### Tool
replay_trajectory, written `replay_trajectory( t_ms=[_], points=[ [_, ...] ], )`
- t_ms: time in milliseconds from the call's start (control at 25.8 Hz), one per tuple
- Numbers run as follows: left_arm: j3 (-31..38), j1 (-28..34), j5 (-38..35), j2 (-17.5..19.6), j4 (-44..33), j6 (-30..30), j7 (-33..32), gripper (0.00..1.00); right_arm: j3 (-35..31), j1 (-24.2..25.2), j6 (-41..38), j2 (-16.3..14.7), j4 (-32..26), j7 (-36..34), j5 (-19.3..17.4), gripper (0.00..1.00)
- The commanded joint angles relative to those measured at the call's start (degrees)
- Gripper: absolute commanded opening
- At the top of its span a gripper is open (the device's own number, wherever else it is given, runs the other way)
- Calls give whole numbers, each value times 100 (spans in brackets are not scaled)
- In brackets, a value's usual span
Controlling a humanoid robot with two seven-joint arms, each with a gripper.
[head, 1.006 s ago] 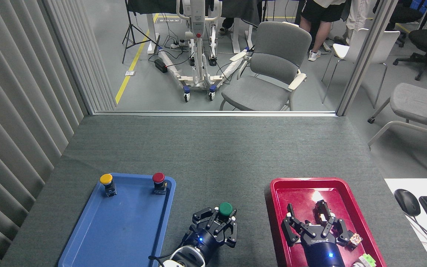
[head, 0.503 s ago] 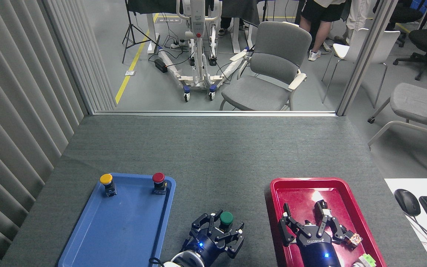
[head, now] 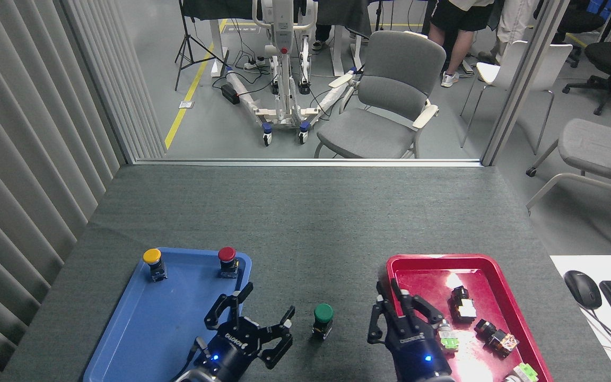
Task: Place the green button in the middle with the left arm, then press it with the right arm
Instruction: 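Withdraw the left hand and lower the right hand onto the green button, then lift the right hand off the button back toward the red tray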
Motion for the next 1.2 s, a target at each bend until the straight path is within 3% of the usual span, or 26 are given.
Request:
replay_trajectory(
  t_ms=[0,194,503,697,813,852,929,1084,1161],
  points=[
    [496,412,-8,246,-214,450,-68,99,488,-286,-183,91,375,-160,60,0],
    [1691,764,-17,176,-196,239,-59,99,927,-401,-271,249,912,-98,34,0],
    [2306,896,9,228,-486,81,-68,99,1024,-418,-130,284,1377,456,-2,0],
    [2447,887,0,211,-469,81,-68,99,1032,-418,230,363,1342,254,-90,2],
    [2491,887,27,211,-469,81,-77,99,1006,-427,432,469,903,-485,-116,33],
    [2491,887,88,246,-469,81,-77,99,997,-427,556,583,613,-1091,-160,100],
    [2500,869,413,343,-434,81,-77,99,971,-427,608,653,384,-1293,-177,100],
    [2649,878,1486,527,-346,81,-59,99,716,-348,793,477,349,-1302,-450,100],
    [2658,878,1521,527,-363,90,-41,99,356,-137,837,416,358,-1276,-485,100]
  ],
)
